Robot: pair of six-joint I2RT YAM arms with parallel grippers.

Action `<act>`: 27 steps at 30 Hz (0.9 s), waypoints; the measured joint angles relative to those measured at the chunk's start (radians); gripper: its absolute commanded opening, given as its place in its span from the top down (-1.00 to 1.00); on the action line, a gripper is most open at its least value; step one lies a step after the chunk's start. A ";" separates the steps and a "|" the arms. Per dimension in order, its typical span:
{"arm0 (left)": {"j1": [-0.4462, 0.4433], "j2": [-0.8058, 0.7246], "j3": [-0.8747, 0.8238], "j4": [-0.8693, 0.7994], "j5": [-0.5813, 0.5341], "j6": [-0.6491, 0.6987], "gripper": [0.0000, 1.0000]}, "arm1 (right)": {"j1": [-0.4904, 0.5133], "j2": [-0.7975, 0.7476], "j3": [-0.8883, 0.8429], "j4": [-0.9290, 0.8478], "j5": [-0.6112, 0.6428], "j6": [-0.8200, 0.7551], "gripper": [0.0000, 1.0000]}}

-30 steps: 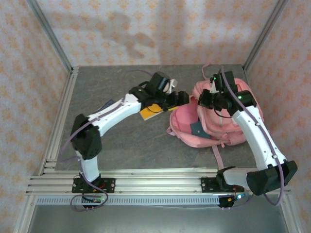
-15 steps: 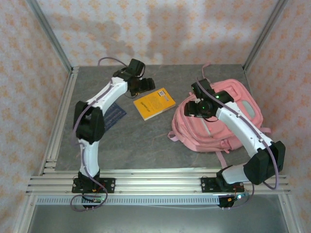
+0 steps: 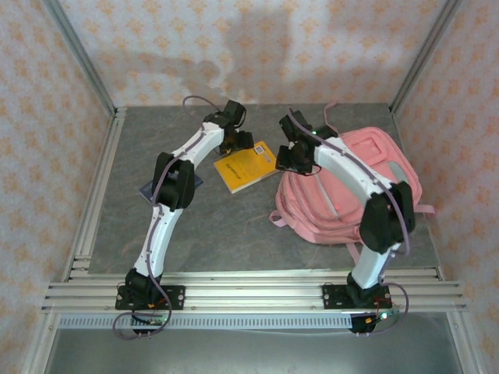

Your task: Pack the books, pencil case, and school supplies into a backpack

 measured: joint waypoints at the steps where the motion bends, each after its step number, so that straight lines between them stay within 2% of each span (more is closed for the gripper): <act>1: -0.001 -0.025 -0.058 0.039 -0.003 0.012 -0.49 | 0.000 0.032 0.016 0.003 -0.003 0.009 0.25; 9: -0.042 -0.256 -0.438 0.103 0.032 0.014 -0.45 | 0.023 0.293 0.248 -0.012 0.040 0.077 0.36; 15: -0.098 -0.403 -0.659 0.100 0.030 -0.011 -0.34 | 0.051 0.438 0.380 -0.077 0.120 0.124 0.31; 18: -0.124 -0.477 -0.768 0.102 0.031 -0.050 -0.13 | 0.061 0.488 0.386 -0.095 0.136 0.130 0.27; 20: -0.139 -0.518 -0.825 0.101 0.032 -0.069 -0.11 | 0.072 0.522 0.386 -0.105 0.136 0.128 0.25; 24: -0.163 -0.599 -0.934 0.109 0.047 -0.109 -0.14 | 0.116 0.531 0.388 -0.106 0.143 0.094 0.27; 27: -0.172 -0.700 -1.026 0.081 0.060 -0.135 -0.27 | 0.160 0.504 0.333 -0.068 0.138 0.060 0.30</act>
